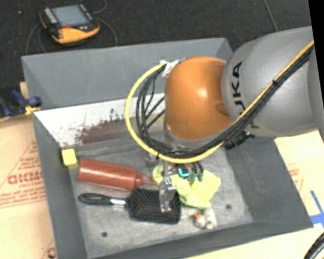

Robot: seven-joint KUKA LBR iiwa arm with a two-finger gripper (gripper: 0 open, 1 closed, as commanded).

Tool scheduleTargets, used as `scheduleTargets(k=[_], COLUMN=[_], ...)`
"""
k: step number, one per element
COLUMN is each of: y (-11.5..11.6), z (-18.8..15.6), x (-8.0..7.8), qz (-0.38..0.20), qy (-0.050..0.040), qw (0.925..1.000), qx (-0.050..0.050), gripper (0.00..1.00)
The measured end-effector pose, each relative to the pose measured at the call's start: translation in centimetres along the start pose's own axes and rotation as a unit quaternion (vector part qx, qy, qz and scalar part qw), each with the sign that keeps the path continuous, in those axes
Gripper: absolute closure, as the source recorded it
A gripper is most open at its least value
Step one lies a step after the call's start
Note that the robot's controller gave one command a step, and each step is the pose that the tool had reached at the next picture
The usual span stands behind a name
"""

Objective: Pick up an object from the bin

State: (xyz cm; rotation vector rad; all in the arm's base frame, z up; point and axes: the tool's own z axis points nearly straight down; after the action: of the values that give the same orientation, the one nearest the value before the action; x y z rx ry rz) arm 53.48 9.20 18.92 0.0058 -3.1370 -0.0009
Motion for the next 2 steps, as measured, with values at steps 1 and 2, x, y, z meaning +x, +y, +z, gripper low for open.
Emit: scheduleTargets(k=[1,2], y=[0.0,-0.1], z=[-0.4,10.7], x=[-0.2,-0.9], qz=[0.001,-0.014], qy=[-0.0037,-0.0098], qw=[1.0000,0.9999], qx=[0.000,-0.002], gripper=[0.00,1.00])
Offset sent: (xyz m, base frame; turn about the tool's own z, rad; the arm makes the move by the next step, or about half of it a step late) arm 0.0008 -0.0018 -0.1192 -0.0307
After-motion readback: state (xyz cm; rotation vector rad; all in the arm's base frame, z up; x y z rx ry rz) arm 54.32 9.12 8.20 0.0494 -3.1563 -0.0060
